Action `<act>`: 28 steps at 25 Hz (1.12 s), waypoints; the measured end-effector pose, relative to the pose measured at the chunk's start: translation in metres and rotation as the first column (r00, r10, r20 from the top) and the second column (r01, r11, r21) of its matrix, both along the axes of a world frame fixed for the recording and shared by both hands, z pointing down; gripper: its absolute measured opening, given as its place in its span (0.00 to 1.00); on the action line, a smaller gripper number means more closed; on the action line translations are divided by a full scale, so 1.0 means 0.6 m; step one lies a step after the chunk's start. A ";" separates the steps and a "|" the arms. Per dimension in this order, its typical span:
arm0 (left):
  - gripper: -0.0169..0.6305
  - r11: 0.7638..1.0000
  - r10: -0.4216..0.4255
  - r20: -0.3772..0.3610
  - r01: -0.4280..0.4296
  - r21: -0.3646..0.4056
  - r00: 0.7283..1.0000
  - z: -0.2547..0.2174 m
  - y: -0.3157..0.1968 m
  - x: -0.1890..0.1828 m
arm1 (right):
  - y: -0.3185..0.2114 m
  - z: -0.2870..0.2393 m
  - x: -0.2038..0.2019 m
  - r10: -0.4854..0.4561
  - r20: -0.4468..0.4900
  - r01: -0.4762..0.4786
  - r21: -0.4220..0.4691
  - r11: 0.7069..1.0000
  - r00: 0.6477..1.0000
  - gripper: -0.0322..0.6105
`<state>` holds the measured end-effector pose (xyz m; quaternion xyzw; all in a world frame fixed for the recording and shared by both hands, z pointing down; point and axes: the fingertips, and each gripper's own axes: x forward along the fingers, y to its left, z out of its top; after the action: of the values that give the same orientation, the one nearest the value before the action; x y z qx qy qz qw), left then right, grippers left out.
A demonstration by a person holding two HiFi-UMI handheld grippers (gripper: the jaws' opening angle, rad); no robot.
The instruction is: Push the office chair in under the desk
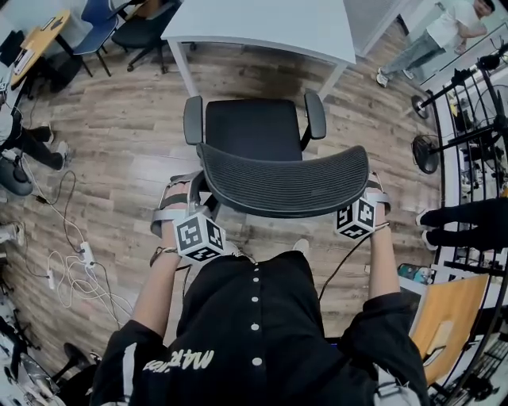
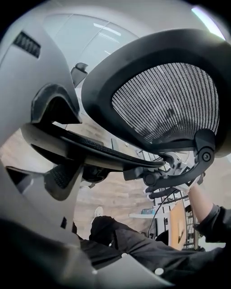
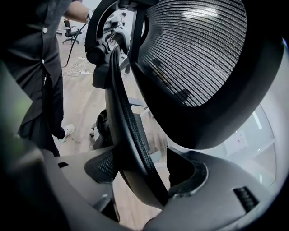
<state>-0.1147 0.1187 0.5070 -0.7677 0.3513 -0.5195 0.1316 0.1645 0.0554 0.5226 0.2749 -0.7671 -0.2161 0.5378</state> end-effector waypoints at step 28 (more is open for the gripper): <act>0.45 0.991 0.135 0.004 -0.135 -0.022 0.991 0.004 -0.028 -0.070 | 0.049 0.001 -0.058 0.105 -0.003 -0.105 -0.009 0.994 0.994 0.53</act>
<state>-0.1567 0.1017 0.5092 -0.7897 0.2923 -0.5153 0.1593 0.1295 0.0849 0.5232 0.3123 -0.7518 -0.1842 0.5507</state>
